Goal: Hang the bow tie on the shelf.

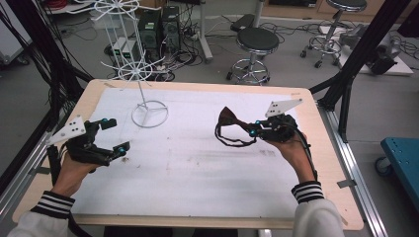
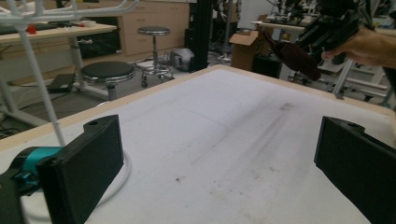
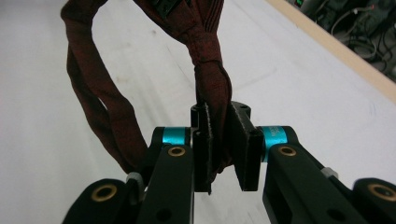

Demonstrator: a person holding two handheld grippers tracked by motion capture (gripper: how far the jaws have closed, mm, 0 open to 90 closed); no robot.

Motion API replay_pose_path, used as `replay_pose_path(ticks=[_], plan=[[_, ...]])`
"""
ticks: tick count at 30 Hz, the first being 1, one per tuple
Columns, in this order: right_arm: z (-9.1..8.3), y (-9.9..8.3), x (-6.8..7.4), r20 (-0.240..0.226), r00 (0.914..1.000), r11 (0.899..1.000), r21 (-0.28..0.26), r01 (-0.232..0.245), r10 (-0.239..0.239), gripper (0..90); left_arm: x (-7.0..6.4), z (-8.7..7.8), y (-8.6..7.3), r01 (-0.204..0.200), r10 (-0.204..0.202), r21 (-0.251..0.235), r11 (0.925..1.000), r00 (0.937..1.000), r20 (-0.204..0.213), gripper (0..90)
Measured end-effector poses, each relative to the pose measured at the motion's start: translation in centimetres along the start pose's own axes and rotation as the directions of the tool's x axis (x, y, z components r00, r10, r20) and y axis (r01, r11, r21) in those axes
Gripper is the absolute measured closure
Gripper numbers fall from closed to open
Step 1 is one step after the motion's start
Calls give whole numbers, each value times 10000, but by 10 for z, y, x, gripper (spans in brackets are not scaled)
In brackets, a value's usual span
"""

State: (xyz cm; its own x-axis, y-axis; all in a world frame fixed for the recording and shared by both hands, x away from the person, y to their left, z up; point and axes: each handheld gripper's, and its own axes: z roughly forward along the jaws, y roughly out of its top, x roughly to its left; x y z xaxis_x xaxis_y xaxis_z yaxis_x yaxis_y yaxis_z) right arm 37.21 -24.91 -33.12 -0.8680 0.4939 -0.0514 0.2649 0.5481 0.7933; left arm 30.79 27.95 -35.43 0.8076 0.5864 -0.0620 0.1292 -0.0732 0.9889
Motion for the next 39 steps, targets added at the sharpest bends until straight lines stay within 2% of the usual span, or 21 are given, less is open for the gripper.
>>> replay_pose_path(ticks=[3,4,5,7,10,12,18,25,32,39], plan=[[3,5,5,-121,9999,9998,-150,119,-121,802,1,3,5,11,-11,61,10000,10000,95,17],[7,10,11,-283,9992,9991,-344,259,-269,802,1,5,7,13,-13,22,10000,9999,152,17],[8,12,13,-253,9991,9989,-346,321,-330,802,1,6,9,43,-43,16,10000,9998,186,17],[12,17,18,-344,9981,9974,-526,494,-513,802,-1,11,15,-84,80,100,9999,9991,417,17],[16,23,24,-445,9974,9956,-770,540,-575,802,-2,15,18,-80,69,203,9998,9984,565,17],[20,28,29,-561,9953,9933,-886,738,-789,802,-3,19,22,-160,134,343,9993,9972,739,17],[28,36,37,-758,9919,9897,-1083,938,-1023,802,-7,31,32,-204,151,429,9989,9926,1207,17],[35,43,44,-873,9880,9845,-1319,1156,-1277,802,-14,49,45,-344,218,683,9971,9840,1769,17],[42,52,53,-1110,9794,9759,-1583,1501,-1687,801,-25,70,57,-623,410,886,9941,9736,2247,17],[48,57,59,-1212,9732,9706,-1661,1740,-1952,801,-30,84,61,-572,282,1047,9929,9653,2596,18]])
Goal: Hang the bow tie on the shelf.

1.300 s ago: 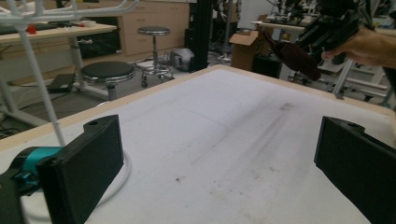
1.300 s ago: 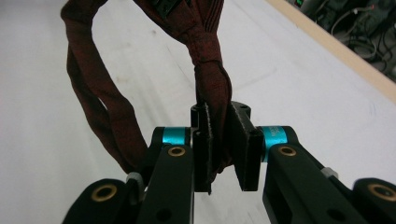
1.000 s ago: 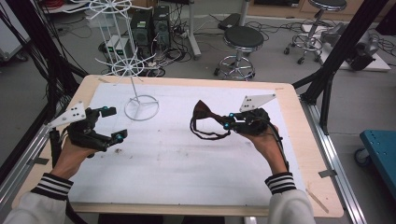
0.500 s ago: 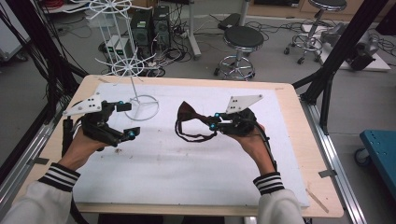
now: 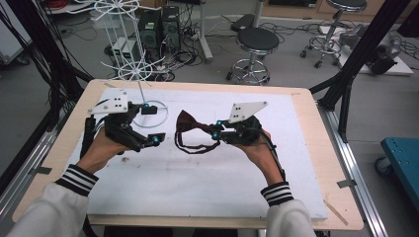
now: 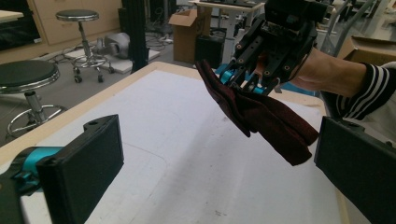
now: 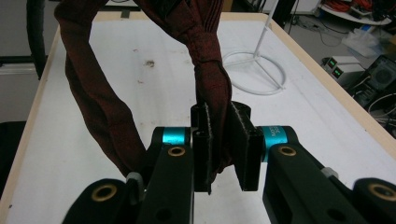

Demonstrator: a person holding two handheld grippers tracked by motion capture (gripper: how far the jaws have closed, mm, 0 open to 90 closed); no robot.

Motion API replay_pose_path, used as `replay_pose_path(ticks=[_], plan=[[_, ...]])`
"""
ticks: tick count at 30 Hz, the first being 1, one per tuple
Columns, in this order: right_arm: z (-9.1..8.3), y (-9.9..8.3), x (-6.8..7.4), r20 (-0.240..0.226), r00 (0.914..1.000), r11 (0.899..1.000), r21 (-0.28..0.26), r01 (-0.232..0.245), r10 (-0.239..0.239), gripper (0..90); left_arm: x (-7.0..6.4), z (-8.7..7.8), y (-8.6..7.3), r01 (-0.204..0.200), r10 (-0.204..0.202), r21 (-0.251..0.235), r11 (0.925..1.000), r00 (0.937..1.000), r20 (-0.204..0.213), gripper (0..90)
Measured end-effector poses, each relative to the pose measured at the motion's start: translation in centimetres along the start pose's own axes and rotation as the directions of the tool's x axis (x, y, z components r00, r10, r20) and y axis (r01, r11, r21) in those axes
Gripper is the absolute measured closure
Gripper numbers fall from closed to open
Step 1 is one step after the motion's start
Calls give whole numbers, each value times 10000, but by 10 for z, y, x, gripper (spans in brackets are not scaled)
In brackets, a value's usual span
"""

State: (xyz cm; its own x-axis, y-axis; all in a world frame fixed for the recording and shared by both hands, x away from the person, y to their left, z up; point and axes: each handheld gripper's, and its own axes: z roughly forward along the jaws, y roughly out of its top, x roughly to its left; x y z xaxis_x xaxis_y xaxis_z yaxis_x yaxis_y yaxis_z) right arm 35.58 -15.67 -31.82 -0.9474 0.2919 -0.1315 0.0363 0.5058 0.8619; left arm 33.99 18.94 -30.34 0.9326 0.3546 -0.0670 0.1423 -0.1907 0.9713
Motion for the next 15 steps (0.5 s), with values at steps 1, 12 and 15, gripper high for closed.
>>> replay_pose_path(ticks=[1,12,15], plan=[[0,0,0,0,10000,10000,0,0,0,801,0,0,0,0,0,0,10000,10000,0,30],[11,5,4,-225,9993,9995,-18,306,-307,801,2,16,1,-128,132,-64,9999,9984,552,190],[11,6,4,-256,9991,9994,-91,346,-348,801,2,20,2,-169,181,-165,9997,9970,759,263]])
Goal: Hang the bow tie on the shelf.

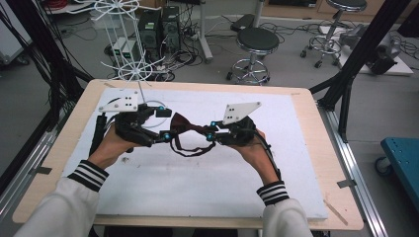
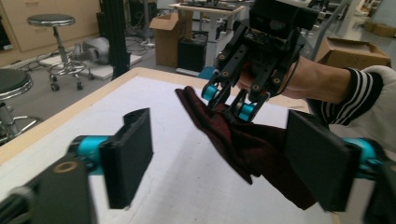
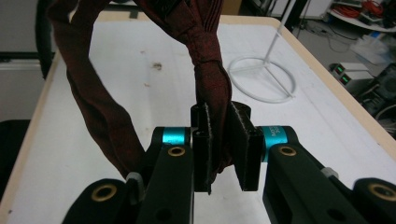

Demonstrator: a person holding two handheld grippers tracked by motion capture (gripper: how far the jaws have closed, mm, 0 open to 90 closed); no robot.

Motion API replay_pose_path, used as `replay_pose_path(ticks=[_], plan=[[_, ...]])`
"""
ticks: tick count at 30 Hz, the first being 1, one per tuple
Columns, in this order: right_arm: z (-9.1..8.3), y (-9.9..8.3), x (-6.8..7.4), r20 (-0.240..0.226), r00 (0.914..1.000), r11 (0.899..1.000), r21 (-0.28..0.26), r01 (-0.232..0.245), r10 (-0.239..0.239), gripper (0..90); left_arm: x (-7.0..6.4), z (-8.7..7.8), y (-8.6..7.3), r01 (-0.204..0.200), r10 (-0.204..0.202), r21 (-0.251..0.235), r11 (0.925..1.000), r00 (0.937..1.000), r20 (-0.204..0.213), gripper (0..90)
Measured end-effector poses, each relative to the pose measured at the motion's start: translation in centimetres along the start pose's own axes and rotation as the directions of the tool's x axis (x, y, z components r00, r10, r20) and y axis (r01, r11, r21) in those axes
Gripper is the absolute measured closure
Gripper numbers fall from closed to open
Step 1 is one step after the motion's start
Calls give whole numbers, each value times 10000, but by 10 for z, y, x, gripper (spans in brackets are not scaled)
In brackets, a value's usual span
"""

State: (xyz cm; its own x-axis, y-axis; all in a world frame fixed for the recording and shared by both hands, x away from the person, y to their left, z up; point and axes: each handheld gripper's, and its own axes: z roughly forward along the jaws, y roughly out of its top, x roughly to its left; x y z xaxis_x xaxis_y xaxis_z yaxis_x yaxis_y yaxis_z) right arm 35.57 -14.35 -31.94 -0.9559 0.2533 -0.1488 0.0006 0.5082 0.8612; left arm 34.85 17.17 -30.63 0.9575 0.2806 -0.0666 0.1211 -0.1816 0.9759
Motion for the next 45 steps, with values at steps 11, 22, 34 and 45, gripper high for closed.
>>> replay_pose_path(ticks=[11,22,34,45], plan=[[3,3,3,-16,9994,9994,-22,336,-336,801,1,4,-2,395,-420,573,9976,9982,437,500],[5,5,4,-43,9985,9984,-92,553,-553,798,2,2,-2,775,-825,797,9938,9947,613,804],[6,4,5,165,9995,9989,-369,290,-284,527,0,0,0,519,-545,805,9954,9981,302,815],[2,3,8,1245,9911,9872,-1570,-275,474,6,0,-6,1,405,-404,785,9961,9992,-39,816]])
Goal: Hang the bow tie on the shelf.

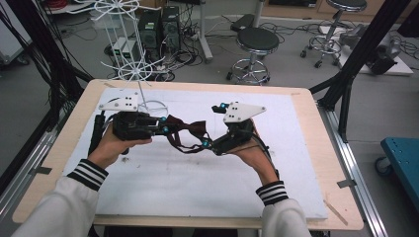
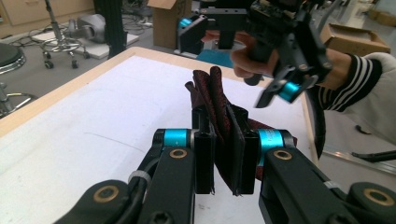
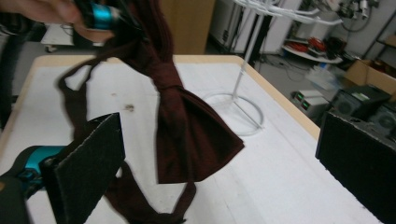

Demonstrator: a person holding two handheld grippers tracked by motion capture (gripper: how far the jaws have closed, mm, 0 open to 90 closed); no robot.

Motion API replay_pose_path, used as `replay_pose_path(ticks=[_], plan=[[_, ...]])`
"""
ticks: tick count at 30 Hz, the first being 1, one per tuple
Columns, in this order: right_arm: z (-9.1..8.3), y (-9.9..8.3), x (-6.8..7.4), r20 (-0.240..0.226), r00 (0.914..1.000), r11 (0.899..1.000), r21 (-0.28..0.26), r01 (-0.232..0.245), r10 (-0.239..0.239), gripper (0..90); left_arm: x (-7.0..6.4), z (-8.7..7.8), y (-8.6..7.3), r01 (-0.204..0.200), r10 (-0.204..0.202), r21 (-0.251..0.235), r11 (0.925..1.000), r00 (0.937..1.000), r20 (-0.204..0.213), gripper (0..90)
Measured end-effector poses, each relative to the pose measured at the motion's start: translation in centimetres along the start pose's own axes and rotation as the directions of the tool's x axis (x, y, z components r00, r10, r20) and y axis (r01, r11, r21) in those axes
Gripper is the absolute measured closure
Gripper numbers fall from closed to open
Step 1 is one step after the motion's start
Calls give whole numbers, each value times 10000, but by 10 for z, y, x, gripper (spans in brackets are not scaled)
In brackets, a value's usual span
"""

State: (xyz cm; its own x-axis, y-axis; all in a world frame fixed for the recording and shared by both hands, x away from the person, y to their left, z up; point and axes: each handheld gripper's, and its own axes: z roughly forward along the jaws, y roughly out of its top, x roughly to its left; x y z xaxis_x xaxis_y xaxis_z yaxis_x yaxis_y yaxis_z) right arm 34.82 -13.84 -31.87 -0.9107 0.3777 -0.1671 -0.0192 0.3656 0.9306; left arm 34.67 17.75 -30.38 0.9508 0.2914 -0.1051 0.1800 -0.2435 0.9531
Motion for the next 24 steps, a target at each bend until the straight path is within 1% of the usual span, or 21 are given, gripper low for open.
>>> replay_pose_path(ticks=[2,4,5,6,7,9,10,11,13,14,15,16,17,18,20,21,23,24], plan=[[-1,0,1,-18,10000,10000,15,-47,48,7,0,-2,0,-60,59,-36,10000,9999,-85,816],[-2,-1,1,64,9997,9997,93,-215,215,7,0,-4,1,-126,125,-83,9999,9998,-150,816],[-4,-2,1,148,9992,9993,-3,-362,362,7,-1,-7,2,-212,209,-77,9997,9994,-289,816],[-4,-2,1,148,9992,9993,-3,-362,362,7,-1,-7,2,-212,209,-77,9997,9994,-289,816],[-6,-3,0,145,9987,9988,-89,-484,486,7,-1,-9,2,-253,250,-88,9996,9989,-385,816],[-10,-6,0,357,9975,9981,-165,-596,601,7,0,-14,3,-330,322,-122,9994,9974,-648,816],[-12,-7,0,364,9964,9968,-224,-761,769,7,0,-16,4,-360,347,-161,9992,9965,-761,816],[-14,-8,0,476,9951,9959,-307,-850,864,7,0,-19,5,-379,360,-210,9991,9956,-869,816],[-20,-11,0,613,9936,9947,-455,-919,946,7,1,-23,6,-425,401,-213,9989,9940,-1018,816],[-25,-14,0,831,9917,9942,-517,-942,982,7,1,-25,7,-495,477,-140,9987,9927,-1105,816],[-25,-14,0,831,9917,9942,-517,-942,982,7,1,-27,8,-557,544,-77,9984,9914,-1187,816],[-27,-16,0,861,9904,9931,-551,-1036,1081,7,2,-29,9,-581,566,-89,9983,9906,-1245,816],[-30,-18,0,909,9888,9917,-613,-1130,1183,7,2,-32,10,-613,589,-126,9980,9882,-1412,816],[-34,-20,0,1074,9860,9904,-661,-1211,1277,7,2,-34,11,-643,614,-146,9978,9870,-1486,816],[-40,-24,1,1230,9828,9887,-762,-1289,1376,7,3,-39,13,-673,624,-236,9975,9838,-1678,816],[-43,-25,1,1324,9809,9873,-898,-1314,1425,7,4,-41,14,-678,624,-253,9974,9830,-1725,816],[-49,-29,1,1478,9771,9848,-1052,-1382,1529,7,5,-45,15,-743,678,-263,9969,9785,-1946,816],[-52,-31,2,1554,9749,9836,-1094,-1431,1591,7,6,-47,16,-738,665,-297,9968,9780,-1979,816]])
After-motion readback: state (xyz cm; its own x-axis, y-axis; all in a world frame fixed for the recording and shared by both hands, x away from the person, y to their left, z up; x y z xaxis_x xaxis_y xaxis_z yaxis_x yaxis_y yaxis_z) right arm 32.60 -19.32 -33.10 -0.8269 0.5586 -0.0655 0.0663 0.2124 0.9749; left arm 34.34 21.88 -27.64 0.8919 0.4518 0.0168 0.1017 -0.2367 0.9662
